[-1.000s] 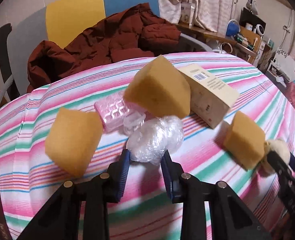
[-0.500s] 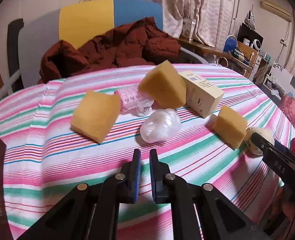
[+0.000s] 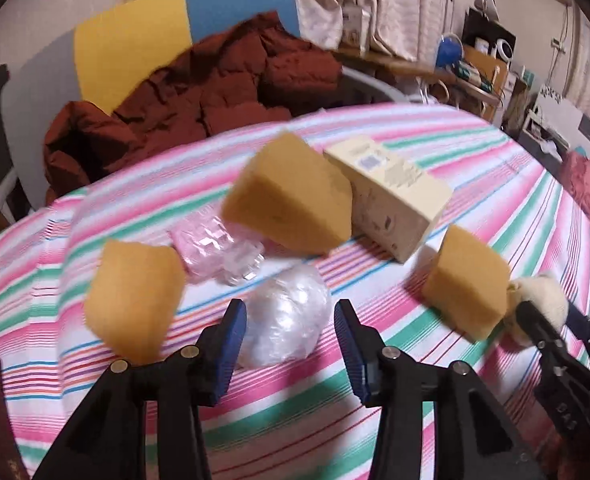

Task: Organize objects
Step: 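Grasp the clear plastic bag with the left tool, then carry the clear plastic bag into the gold tray and open the left tool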

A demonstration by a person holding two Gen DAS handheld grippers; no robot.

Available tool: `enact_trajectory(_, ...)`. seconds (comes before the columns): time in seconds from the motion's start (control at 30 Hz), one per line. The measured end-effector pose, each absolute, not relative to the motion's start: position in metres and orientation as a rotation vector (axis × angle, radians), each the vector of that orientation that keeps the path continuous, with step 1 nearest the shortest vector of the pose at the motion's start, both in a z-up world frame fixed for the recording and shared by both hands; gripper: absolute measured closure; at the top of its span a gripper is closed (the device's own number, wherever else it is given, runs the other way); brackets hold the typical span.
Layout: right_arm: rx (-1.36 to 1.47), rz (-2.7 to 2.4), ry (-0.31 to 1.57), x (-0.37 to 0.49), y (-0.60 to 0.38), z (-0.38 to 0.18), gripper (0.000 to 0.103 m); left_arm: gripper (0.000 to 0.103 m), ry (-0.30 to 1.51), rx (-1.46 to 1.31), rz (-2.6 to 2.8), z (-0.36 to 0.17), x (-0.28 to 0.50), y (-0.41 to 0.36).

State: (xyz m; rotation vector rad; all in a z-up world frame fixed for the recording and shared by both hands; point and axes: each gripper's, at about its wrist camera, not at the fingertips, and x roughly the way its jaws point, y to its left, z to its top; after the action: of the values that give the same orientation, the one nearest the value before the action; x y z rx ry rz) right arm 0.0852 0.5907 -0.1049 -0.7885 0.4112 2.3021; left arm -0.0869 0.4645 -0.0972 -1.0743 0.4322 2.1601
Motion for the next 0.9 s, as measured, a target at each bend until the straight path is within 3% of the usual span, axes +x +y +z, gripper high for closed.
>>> enact_trajectory(0.03,-0.789,2.302,0.410,0.085,0.591,-0.105,0.036,0.062,0.438,-1.074,2.161,-0.101,-0.087,0.465)
enact_trajectory(0.07,-0.790,2.302,0.410,0.085,0.591,-0.105,0.036,0.072,0.439,-1.069,2.163,-0.103,-0.086,0.465)
enact_trajectory(0.17,-0.789,2.302,0.410,0.085,0.591,-0.105,0.036,0.076,0.423,-1.033,2.146,-0.104,-0.080,0.459)
enact_trajectory(0.6,-0.790,2.299,0.403,0.085,0.590,-0.106,0.036,0.077,0.181,-0.942,2.173,-0.066,-0.028,0.365)
enact_trajectory(0.9,-0.790,2.298,0.400,0.084,0.590,-0.106,0.036,0.077,0.045,-0.889,2.309,-0.035,0.007,0.245)
